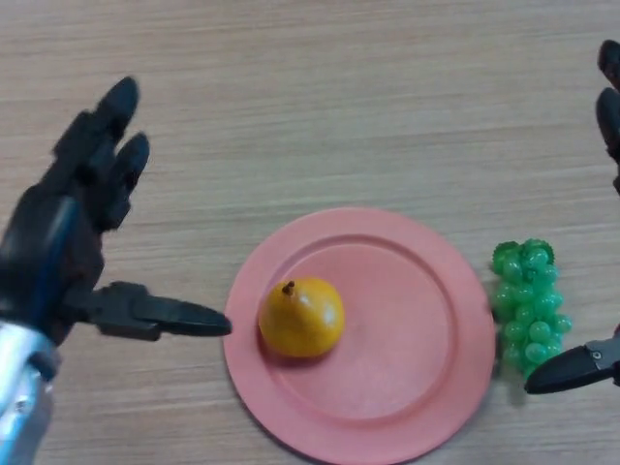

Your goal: Pick up the yellow pear and place it on the plate

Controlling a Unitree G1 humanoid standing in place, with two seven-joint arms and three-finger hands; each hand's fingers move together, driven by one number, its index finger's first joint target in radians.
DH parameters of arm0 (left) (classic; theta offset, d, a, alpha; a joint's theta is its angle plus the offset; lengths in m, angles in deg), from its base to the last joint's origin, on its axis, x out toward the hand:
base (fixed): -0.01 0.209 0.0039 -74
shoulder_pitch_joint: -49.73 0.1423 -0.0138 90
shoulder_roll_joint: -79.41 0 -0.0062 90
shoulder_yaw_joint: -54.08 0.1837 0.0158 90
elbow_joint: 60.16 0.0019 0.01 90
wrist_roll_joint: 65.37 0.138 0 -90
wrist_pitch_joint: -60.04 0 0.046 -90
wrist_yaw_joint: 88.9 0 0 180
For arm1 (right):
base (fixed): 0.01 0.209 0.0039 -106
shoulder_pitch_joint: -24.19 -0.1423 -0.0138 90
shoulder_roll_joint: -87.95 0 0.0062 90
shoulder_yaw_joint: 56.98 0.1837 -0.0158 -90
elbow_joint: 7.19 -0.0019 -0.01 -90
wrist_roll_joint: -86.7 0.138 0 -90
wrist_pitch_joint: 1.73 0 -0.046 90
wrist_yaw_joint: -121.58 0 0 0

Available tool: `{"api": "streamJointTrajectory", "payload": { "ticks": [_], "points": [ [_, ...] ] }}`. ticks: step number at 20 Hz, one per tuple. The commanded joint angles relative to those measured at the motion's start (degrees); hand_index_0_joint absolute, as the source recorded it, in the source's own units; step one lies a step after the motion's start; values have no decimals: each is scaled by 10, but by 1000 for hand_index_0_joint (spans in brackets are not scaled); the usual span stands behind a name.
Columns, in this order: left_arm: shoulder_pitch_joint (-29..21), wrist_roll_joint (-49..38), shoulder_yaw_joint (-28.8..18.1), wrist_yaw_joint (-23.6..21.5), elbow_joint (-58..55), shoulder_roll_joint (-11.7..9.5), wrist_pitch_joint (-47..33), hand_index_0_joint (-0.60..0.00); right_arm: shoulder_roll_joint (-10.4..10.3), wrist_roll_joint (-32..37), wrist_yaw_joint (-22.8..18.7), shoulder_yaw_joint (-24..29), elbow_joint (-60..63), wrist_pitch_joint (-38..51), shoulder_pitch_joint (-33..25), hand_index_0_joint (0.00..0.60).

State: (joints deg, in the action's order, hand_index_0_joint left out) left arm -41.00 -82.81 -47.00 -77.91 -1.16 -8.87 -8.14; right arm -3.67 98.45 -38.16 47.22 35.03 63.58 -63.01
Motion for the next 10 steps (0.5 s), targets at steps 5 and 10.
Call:
{"api": "streamJointTrajectory", "payload": {
  "ticks": [5, 10],
  "points": [
    [-8, -46, -89, 12, -75, -45, -75, 0, 19, 44, -5, 18, -9, 43, -15, 0],
    [-2, 19, -70, -3, -70, -30, -126, 0, 21, 22, -4, 11, 12, 69, -18, 0]
  ]
}}
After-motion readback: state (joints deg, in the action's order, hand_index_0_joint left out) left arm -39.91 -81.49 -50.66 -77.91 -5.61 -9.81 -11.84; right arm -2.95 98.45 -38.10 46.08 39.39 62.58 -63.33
